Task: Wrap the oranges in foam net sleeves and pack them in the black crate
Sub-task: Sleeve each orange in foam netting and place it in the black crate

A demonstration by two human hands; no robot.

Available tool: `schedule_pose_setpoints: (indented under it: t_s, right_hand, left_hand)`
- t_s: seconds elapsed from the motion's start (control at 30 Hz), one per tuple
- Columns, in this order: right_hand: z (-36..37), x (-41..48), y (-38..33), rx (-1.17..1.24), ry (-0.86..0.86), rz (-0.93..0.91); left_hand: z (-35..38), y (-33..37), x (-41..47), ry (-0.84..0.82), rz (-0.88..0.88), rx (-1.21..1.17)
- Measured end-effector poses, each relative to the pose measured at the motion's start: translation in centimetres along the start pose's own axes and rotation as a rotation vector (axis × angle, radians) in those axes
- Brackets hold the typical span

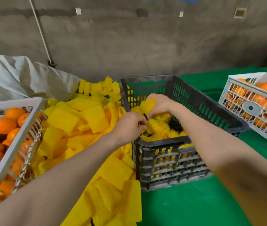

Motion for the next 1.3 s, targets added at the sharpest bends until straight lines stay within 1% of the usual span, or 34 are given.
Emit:
schedule_pose_setpoints:
  t_s: [0.07,0.13,0.2,0.3,0.37,0.47,0.57,0.63,0.67,0.73,0.77,0.83,0.9,0.93,0.97,1.07,1.13,1.2,1.23,1.3]
  right_hand:
    - [1.9,1.2,0.0,-0.279,-0.246,-0.049]
    - [3.7,2.2,0.2,-0.43,-0.38,-0.05]
    - [5.4,2.9,0.6,-0.434,-0.439,-0.028]
    - [7.7,3.3,1.1,-0.374,-0.51,-0.003]
    - [8.8,3.4,1.5,-0.36,-0.591,0.051]
    - [9.6,3.4,2.0,-0.46,-0.658,0.089]
    - [9.7,3.7,2.3,-0.557,-0.627,0.071]
    - [9.4,4.0,1.8,-0.556,-0.538,0.063]
    - [8.9,3.7,1.0,-0.54,-0.462,0.034]
    - [7.1,3.2,-1.1,-0.443,-0.223,-0.048]
    - [5.9,2.8,-2.3,-0.351,-0.079,-0.101]
    - [3.5,1.4,-5.0,-0.089,0.207,-0.214]
    - [2.0,-0.9,-7.5,0.098,0.4,-0.311]
    - [1.7,-2.1,-8.8,0.141,0.442,-0.358]
    - [1.9,-3.3,-10.2,0.167,0.444,-0.409]
    - [3.5,-5.8,-13.8,0.146,0.355,-0.537]
    - [4.5,-6.5,-15.7,0.17,0.318,-0.565]
    - [5.8,-6.7,-17.2,0.179,0.252,-0.554]
    - [7.1,-6.5,-17.7,0.129,0.181,-0.535]
    - [10.5,-6.1,-18.0,-0.073,-0.045,-0.468]
  left_hand:
    - [0.6,-0.2,0.0,-0.003,-0.024,0.013]
    - [0.8,-0.4,0.1,-0.009,-0.029,0.019]
    - [0.9,-0.7,0.2,-0.012,-0.038,0.005]
    - [1.2,-1.0,0.1,-0.002,-0.058,-0.033]
    - [1.3,-1.1,0.0,0.013,-0.068,-0.051]
    - [1.2,-1.2,-0.2,0.026,-0.054,-0.08]
    - [0.6,-1.1,-1.0,0.043,0.016,-0.115]
    - [0.3,-1.3,-1.9,0.045,0.055,-0.104]
    - [0.2,-1.4,-2.4,0.044,0.059,-0.086]
    - [0.3,-1.6,-3.1,0.039,0.063,-0.053]
    - [0.3,-1.6,-3.3,0.037,0.074,-0.038]
    - [0.0,-1.7,-3.7,0.026,0.096,-0.018]
    - [-0.3,-2.0,-4.2,-0.009,0.104,-0.003]
    - [-0.4,-2.2,-4.6,-0.024,0.111,-0.001]
    - [-0.6,-2.4,-5.0,-0.033,0.118,0.0]
    - [-1.8,-3.5,-7.0,-0.043,0.116,0.078]
    - [-3.4,-4.8,-8.6,-0.023,0.107,0.134]
    - [-5.5,-6.7,-10.5,0.006,0.056,0.143]
    - [-6.6,-7.8,-11.5,0.027,0.012,0.14]
    - [-8.9,-10.0,-13.6,0.08,-0.099,0.125]
Point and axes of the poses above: each hand's wrist, its own x-axis towards the middle knuckle, its own z-axis out of the palm, y = z × x, the point moved 4 cm from there along x, towards the middle knuckle, and after that the axes turned 2 degrees about x, right-handed, at the moved point
